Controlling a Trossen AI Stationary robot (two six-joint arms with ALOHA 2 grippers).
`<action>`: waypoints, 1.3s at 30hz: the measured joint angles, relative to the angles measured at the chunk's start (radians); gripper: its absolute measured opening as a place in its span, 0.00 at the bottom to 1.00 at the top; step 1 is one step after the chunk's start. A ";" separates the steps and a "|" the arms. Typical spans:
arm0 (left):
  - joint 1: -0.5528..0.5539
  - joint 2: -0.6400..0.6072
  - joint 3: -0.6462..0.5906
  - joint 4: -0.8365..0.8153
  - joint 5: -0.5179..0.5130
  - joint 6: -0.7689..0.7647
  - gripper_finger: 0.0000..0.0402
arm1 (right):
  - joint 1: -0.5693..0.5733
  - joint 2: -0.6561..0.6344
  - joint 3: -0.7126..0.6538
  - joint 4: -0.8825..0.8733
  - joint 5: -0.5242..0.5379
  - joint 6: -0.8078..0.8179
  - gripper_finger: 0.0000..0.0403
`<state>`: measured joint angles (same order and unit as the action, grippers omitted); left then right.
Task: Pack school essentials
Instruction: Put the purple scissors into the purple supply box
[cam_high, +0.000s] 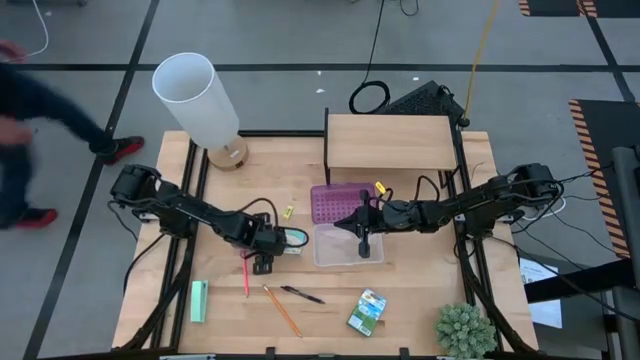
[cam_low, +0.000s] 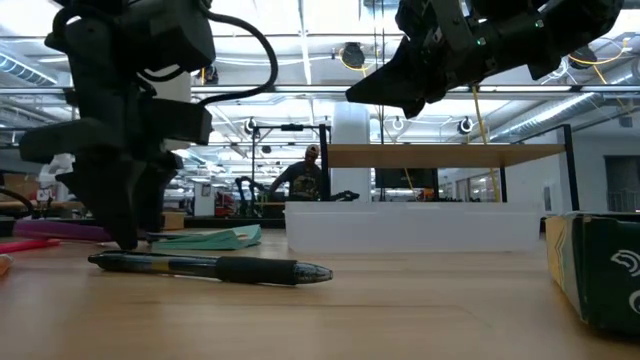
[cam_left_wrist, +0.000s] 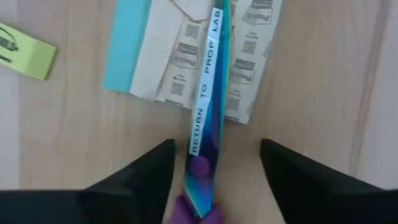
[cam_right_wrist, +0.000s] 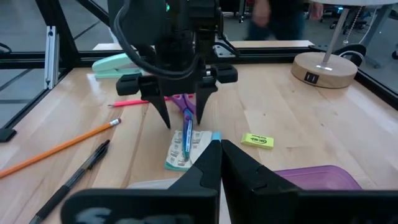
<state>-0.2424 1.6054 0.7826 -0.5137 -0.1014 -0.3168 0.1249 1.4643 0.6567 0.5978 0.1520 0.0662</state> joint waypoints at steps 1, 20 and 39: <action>0.000 0.001 0.000 0.001 0.006 0.000 0.54 | 0.000 0.000 0.000 0.001 0.000 0.000 0.00; 0.002 -0.010 -0.004 -0.002 0.004 -0.009 0.17 | 0.000 0.000 0.000 0.004 0.000 0.000 0.00; 0.003 -0.148 0.011 -0.071 -0.003 -0.014 0.17 | -0.001 0.000 0.000 0.038 0.003 0.059 0.00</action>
<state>-0.2398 1.4575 0.7938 -0.5845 -0.1039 -0.3305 0.1242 1.4643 0.6567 0.6355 0.1547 0.1256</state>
